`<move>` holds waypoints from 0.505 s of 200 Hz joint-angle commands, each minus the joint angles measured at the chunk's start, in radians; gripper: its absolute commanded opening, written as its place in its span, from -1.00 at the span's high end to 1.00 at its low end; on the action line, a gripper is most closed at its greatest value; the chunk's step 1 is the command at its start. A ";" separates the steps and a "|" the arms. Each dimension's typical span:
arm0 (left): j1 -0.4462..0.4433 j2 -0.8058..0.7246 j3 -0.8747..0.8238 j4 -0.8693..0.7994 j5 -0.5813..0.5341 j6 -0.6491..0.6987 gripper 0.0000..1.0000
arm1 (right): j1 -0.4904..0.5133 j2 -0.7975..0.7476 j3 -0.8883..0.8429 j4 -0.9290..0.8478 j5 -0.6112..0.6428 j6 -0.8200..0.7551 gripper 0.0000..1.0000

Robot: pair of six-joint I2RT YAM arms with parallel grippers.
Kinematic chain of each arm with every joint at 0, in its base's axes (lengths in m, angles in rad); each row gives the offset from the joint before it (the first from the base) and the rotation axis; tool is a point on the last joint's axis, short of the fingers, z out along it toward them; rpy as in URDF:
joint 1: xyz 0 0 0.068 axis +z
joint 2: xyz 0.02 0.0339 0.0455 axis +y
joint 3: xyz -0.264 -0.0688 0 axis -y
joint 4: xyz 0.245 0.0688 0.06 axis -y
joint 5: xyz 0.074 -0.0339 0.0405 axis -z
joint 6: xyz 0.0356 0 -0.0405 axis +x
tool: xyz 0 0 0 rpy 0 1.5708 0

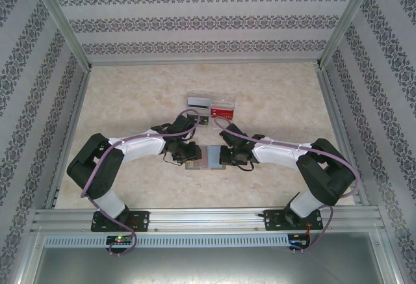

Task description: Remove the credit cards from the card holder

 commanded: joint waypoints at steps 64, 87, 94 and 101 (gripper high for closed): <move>-0.035 0.002 0.054 0.038 0.033 0.017 0.09 | -0.004 0.015 -0.013 -0.001 0.001 0.010 1.00; -0.042 -0.008 0.053 0.080 0.068 0.014 0.21 | -0.004 0.013 -0.014 -0.005 0.007 0.012 1.00; -0.045 -0.008 0.054 0.097 0.077 0.011 0.23 | -0.003 0.009 -0.014 -0.003 0.009 0.013 1.00; -0.048 -0.008 0.055 0.114 0.090 0.007 0.24 | -0.004 0.004 -0.016 -0.004 0.012 0.016 1.00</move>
